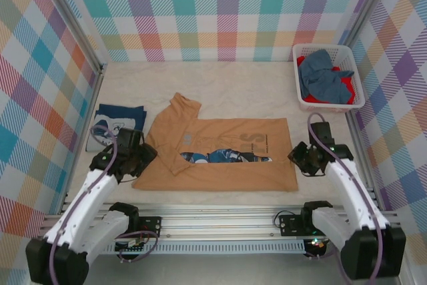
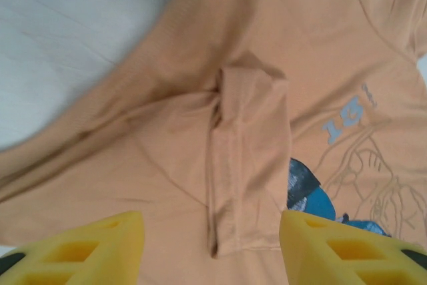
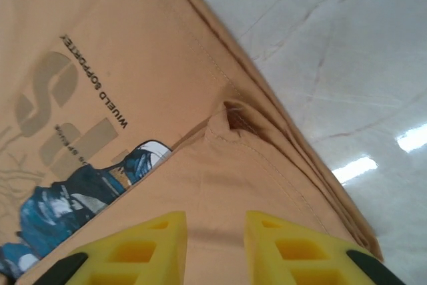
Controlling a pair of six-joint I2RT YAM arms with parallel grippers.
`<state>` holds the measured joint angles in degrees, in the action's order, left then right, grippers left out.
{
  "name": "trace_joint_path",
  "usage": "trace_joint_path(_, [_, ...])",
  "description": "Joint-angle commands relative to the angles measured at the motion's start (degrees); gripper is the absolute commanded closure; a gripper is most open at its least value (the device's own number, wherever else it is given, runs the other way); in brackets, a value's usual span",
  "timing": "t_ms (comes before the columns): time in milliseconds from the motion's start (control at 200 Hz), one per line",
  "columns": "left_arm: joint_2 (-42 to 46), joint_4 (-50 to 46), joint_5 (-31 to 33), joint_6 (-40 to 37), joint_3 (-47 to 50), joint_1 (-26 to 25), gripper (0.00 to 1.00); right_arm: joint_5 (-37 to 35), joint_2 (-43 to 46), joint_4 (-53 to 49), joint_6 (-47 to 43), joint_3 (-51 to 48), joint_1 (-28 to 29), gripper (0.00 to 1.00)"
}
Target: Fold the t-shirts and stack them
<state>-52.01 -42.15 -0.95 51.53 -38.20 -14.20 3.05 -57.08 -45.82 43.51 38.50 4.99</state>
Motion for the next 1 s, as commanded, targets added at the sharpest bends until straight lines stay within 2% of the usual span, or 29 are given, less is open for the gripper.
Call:
trace_joint_path(0, [-2.2,5.6,-6.1,-4.6,-1.1,-0.4,0.44,1.6,-1.5,6.0,-2.9,0.1,1.0,0.68])
trace_joint_path(80, [-3.0,8.2,-5.5,-5.6,0.1,-0.4,0.44,2.0,-2.2,9.5,-3.8,-0.7,1.0,0.63])
trace_joint_path(185, [-7.1,9.8,-4.4,-6.6,0.1,-0.4,0.44,2.2,-5.8,8.6,-4.4,0.7,1.6,0.66])
trace_joint_path(350, [-11.3,12.3,-4.4,-8.7,0.3,-0.3,0.48,0.6,-8.8,8.1,-3.5,1.7,6.6,0.66])
trace_joint_path(465, [-14.6,7.7,-2.5,-9.5,-2.1,-0.1,0.51,4.0,-10.1,7.9,-2.6,2.2,7.5,0.66])
trace_joint_path(530, [-16.4,8.1,-4.9,-9.4,-2.4,0.9,0.52,6.7,-9.9,8.3,-3.1,3.2,8.9,0.7])
trace_joint_path(585, [-17.8,9.1,-6.7,-9.0,-2.8,1.6,0.53,7.5,-9.7,7.2,-3.9,4.9,12.1,0.71])
trace_joint_path(685, [-19.1,6.2,-3.6,-9.6,-6.1,2.8,0.53,11.9,-10.7,6.6,-2.9,9.2,20.8,0.71])
trace_joint_path(770, [-20.0,6.6,-6.6,-8.8,-6.9,6.5,0.53,10.6,-13.3,6.1,-0.9,12.6,31.5,0.71])
trace_joint_path(825, [-21.9,5.3,-6.3,-9.6,-8.1,8.0,0.53,8.5,-14.2,6.1,1.2,12.7,35.7,0.72])
trace_joint_path(905, [-24.7,4.8,-5.6,-11.4,-8.9,8.4,0.53,7.8,-12.4,9.4,4.1,8.6,36.8,0.73])
trace_joint_path(1000, [-27.1,6.1,-5.8,-11.4,-7.7,9.0,0.54,6.5,-9.2,9.8,3.9,5.7,35.9,0.69])
